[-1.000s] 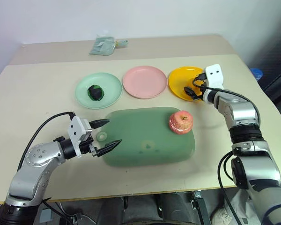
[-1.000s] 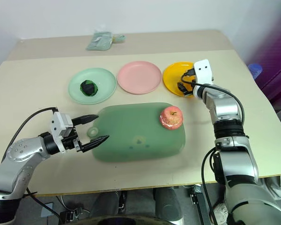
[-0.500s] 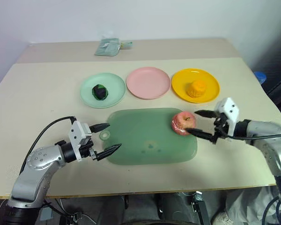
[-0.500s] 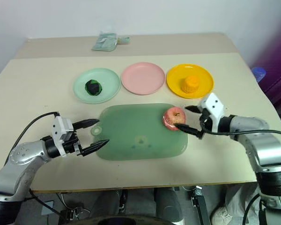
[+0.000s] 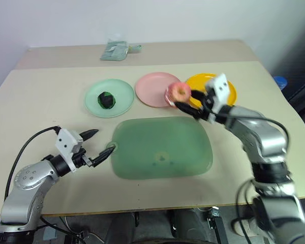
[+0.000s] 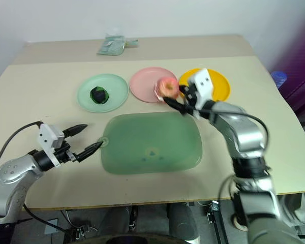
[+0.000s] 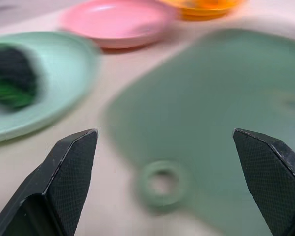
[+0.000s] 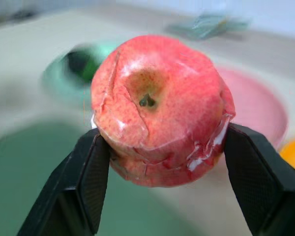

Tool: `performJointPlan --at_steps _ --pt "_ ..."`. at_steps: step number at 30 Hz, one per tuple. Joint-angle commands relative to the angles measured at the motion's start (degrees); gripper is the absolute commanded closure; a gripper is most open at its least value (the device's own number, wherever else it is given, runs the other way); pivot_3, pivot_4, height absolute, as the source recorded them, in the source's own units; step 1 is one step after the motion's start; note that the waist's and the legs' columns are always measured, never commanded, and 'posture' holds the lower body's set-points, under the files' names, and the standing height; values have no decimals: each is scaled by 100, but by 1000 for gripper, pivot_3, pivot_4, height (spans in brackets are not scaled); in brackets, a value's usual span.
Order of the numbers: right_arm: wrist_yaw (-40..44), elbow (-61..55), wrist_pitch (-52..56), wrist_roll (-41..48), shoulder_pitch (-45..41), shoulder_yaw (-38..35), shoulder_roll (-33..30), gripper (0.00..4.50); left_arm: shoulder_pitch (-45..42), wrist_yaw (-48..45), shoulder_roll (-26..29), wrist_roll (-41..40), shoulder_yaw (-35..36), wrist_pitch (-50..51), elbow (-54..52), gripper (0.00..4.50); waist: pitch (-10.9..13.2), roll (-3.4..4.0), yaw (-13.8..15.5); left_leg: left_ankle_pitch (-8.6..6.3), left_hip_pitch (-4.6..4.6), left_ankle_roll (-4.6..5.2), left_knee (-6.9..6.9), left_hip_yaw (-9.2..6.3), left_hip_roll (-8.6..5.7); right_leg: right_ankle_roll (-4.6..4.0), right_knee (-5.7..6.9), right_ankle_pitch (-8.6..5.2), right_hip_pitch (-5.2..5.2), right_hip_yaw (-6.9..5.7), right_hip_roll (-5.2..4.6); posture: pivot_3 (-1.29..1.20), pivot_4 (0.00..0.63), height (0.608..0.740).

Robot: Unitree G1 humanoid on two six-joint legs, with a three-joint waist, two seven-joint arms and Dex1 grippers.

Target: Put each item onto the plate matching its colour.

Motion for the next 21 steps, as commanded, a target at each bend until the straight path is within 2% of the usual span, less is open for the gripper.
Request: performJointPlan --at_steps 1,2,4,6,8,12,17,21 --pt "-547 1259 -348 -518 -647 222 472 1682 194 129 -62 -92 202 -46 -302 0 0 1 22 1 -6 -1 -1 -1 -3 0 1 0 -6 -1 -6 0 150 740" --pt "-557 1616 -575 -609 -800 249 585 1682 251 174 -82 -59 173 -39 -379 0 0 0 27 1 -10 -1 -4 -1 -5 0 0 0 -11 -1 -8 0 150 740" --pt "-571 2229 -1062 -732 -1068 203 751 654 370 298 -132 -15 126 -9 -577 0 0 0 56 1 -16 -1 -5 4 -7 0 -4 0 -18 -1 -12 0 150 740" --pt "-451 2366 -1391 -751 -1156 106 728 57 421 466 -195 -11 96 62 -775 0 1 1 101 1 -30 -1 -6 5 -12 1 -5 0 -29 -1 -18 0 150 740" --pt "-282 2123 -1625 -813 -1022 61 479 57 401 670 -261 -20 69 179 -961 0 1 1 116 1 -39 -1 -2 6 -14 2 -5 1 -35 -1 -23 0 150 740" --pt "627 1219 -1897 -633 -195 -131 -422 57 407 962 -325 72 83 304 -1113 0 0 -1 145 0 -37 -1 0 -2 -15 3 -4 1 -28 -9 -23 0 150 740" --pt "1666 446 -1670 79 1293 -1099 -1633 57 554 1185 -201 134 626 339 -944 0 0 0 107 -1 -32 2 -2 2 -14 3 -10 1 -21 -8 -15 0 150 740" --pt "2103 337 -1649 367 2439 -1789 -2240 57 715 1259 -186 25 1203 400 -504 0 0 6 63 -2 -9 3 -8 16 -8 0 -7 -1 -11 4 1 0 150 740"
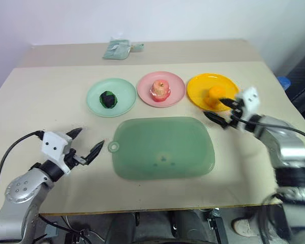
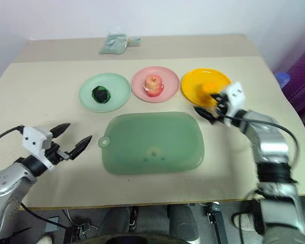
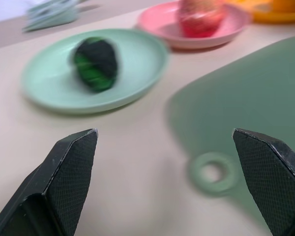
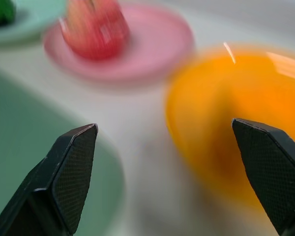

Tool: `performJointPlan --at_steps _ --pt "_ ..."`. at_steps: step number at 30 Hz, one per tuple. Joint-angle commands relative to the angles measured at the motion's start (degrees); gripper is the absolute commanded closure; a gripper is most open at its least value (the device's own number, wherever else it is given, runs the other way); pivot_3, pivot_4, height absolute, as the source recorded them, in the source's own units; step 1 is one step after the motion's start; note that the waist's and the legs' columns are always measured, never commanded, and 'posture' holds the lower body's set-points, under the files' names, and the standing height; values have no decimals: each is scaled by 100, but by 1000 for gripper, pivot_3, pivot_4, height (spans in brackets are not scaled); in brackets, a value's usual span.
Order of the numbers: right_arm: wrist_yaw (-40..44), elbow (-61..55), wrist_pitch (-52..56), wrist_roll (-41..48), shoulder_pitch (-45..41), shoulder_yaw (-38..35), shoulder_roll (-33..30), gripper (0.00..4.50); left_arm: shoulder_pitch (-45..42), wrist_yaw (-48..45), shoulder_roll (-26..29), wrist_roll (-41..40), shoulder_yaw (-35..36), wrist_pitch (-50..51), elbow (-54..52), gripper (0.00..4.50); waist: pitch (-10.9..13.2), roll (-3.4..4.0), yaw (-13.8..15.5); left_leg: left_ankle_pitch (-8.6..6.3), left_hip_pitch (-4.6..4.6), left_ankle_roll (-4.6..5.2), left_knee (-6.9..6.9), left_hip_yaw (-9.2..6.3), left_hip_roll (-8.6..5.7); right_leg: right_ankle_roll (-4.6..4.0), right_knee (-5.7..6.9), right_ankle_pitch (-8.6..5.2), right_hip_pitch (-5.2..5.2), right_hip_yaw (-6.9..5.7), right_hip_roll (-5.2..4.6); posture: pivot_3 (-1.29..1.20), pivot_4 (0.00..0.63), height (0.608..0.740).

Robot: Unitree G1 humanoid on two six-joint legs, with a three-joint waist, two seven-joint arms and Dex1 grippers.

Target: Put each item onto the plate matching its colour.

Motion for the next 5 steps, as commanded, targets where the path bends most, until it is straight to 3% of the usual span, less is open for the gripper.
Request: performJointPlan --at_steps 1,5 --pt "347 -219 -101 255 495 -572 -347 57 128 78 40 -77 500 7 176 0 -1 0 -14 0 5 0 0 2 1 0 1 0 4 3 2 0 150 740" --pt "419 154 -273 130 717 -657 -472 57 195 144 36 -72 642 45 185 0 -1 -1 -20 0 15 0 4 4 2 -1 1 0 15 4 4 0 150 740"
